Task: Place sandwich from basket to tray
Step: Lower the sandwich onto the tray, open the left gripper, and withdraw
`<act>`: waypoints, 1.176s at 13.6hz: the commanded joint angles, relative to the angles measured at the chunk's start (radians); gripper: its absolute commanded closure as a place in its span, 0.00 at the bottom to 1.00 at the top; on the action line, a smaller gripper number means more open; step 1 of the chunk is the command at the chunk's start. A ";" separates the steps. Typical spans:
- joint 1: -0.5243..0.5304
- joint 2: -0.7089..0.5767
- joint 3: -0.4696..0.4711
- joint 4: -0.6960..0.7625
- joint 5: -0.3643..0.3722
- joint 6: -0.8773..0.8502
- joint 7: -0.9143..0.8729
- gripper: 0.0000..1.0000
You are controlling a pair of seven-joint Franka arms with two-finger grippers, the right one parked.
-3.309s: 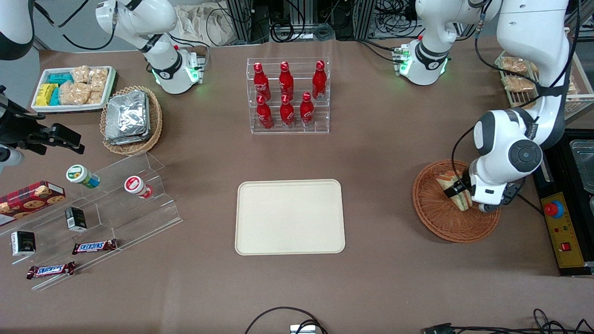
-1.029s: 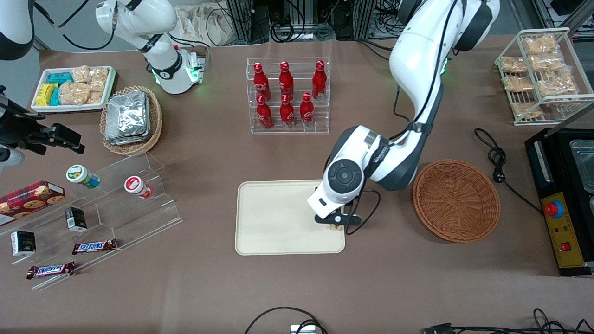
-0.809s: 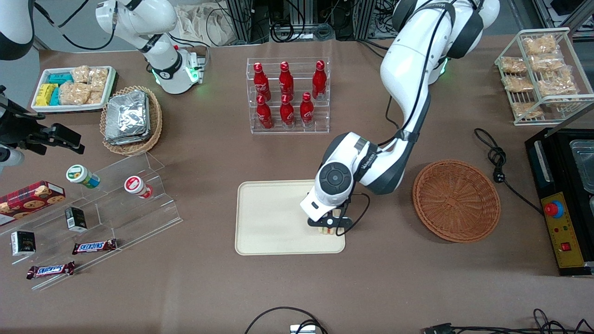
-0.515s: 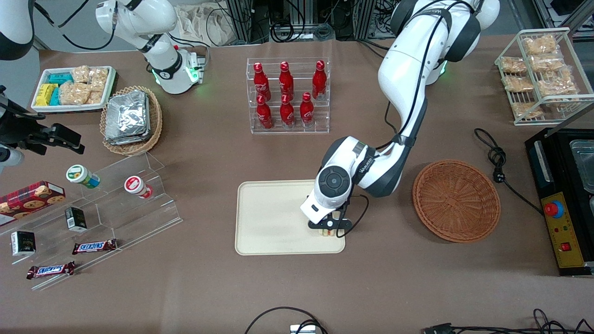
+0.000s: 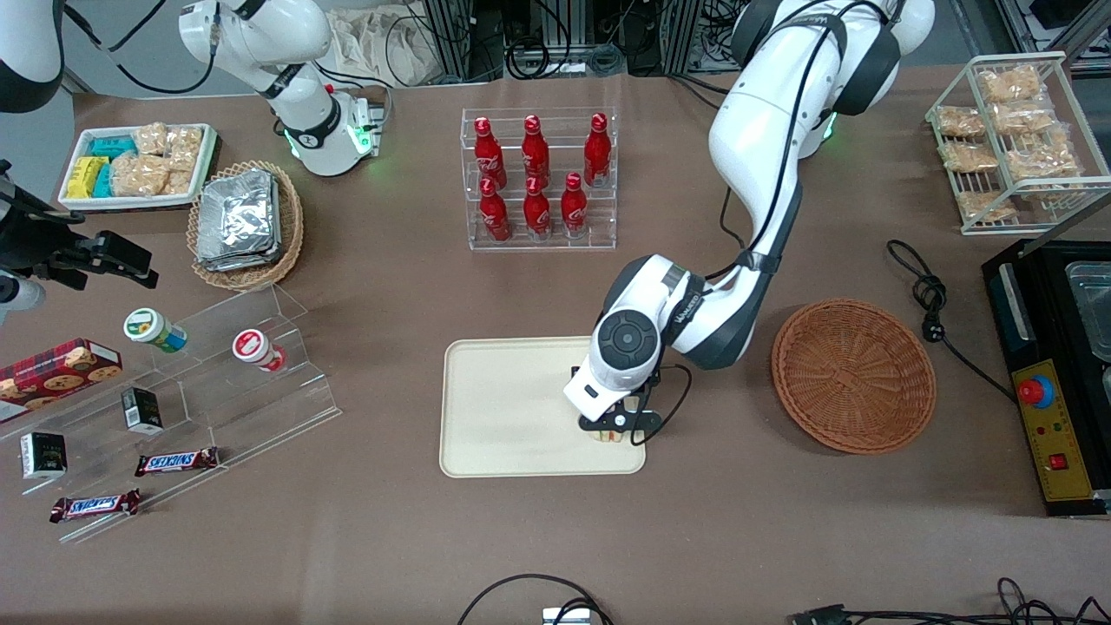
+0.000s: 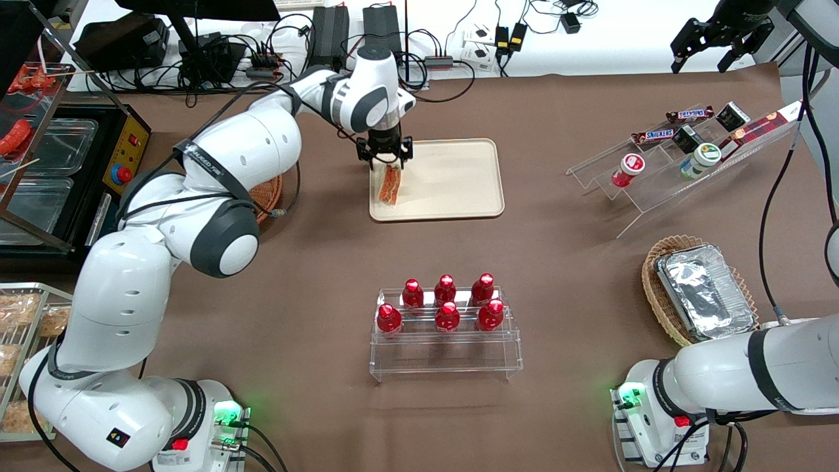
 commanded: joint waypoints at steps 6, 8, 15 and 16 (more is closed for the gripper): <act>0.119 -0.691 0.008 -0.689 -0.034 -0.066 0.285 0.00; 0.229 -0.743 0.010 -0.656 -0.033 -0.217 0.349 0.00; 0.530 -0.711 0.016 -0.480 0.029 -0.322 0.428 0.00; 0.538 -0.673 0.017 -0.435 0.032 -0.327 0.418 0.00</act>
